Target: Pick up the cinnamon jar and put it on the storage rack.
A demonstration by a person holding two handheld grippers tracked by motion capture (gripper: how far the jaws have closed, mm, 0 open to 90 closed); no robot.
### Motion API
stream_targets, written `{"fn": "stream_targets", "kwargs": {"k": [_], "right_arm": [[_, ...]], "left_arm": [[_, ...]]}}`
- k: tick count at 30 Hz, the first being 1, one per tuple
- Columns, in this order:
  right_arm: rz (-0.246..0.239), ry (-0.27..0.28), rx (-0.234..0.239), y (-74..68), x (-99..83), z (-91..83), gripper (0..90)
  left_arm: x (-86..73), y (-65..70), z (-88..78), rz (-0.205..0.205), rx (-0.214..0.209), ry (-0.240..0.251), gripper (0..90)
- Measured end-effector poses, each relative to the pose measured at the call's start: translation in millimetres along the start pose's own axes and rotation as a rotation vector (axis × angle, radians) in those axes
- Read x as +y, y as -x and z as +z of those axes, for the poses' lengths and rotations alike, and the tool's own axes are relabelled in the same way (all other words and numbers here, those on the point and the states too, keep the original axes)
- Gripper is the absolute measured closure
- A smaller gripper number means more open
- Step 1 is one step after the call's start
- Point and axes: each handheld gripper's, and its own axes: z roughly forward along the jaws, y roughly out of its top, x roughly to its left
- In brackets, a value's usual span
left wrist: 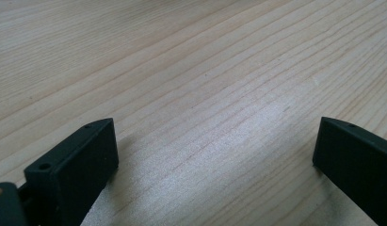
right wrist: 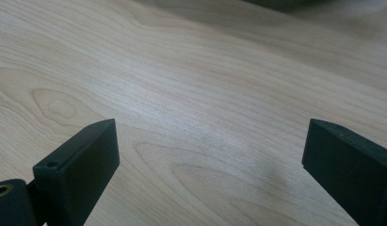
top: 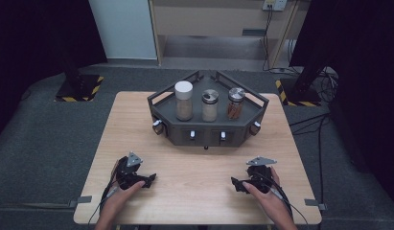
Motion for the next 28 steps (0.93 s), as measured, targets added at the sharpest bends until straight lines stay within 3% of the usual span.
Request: {"fn": "stream_targets", "kwargs": {"k": [10, 18, 23, 28], "right_arm": [[0.0, -0.026, -0.007, -4.2, -6.1, 17.7, 4.6], [-0.055, 0.008, -0.046, -16.0, -18.3, 21.9, 1.7], [-0.051, 0.058, -0.051, -17.4, -31.3, 22.7, 0.7], [-0.051, 0.062, -0.054, -18.0, -32.5, 22.8, 0.7]], "left_arm": [[0.0, 0.0, 0.0, 0.0, 0.0, 0.0, 0.0], [0.0, 0.0, 0.0, 0.0, 0.0, 0.0, 0.0], [-0.1, 0.1, 0.1, -0.001, 0.0, 0.0, 0.0], [0.0, 0.1, 0.1, -0.001, 0.0, 0.0, 0.0]]}}
